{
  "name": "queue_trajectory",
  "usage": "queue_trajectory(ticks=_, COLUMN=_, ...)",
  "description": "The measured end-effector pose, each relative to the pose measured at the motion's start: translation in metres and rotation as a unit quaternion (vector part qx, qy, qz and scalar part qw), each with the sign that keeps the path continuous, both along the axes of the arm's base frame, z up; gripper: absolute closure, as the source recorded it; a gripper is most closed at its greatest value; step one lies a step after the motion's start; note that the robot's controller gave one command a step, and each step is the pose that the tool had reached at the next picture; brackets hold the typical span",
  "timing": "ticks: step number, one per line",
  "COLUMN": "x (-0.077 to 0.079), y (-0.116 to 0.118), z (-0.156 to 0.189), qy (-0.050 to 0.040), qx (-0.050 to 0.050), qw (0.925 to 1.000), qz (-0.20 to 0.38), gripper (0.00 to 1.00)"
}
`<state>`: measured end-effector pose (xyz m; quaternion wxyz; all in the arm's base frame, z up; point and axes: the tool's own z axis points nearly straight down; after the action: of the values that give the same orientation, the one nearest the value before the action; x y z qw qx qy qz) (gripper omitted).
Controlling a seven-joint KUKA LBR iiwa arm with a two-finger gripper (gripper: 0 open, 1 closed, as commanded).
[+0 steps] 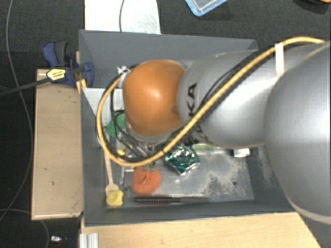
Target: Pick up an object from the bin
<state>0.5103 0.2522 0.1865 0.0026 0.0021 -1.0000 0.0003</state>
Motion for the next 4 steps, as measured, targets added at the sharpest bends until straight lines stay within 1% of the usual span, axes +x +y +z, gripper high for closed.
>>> queue_trajectory(ticks=1, x=0.002, y=-0.001, z=0.004, qy=-0.0035, qx=0.001, qw=1.0000, qz=-0.002, gripper=0.00)
queue_trajectory(ticks=2, x=-0.015, y=-0.068, z=-0.033, qy=-0.0040, qx=0.001, qw=0.9997, qz=0.022, gripper=0.00)
queue_trajectory(ticks=3, x=-0.024, y=-0.080, z=-0.061, qy=-0.0062, qx=0.001, qw=0.9996, qz=-0.028, gripper=0.00)
queue_trajectory(ticks=4, x=0.009, y=-0.093, z=-0.095, qy=-0.0068, qx=0.003, qw=0.9968, qz=0.079, gripper=0.00)
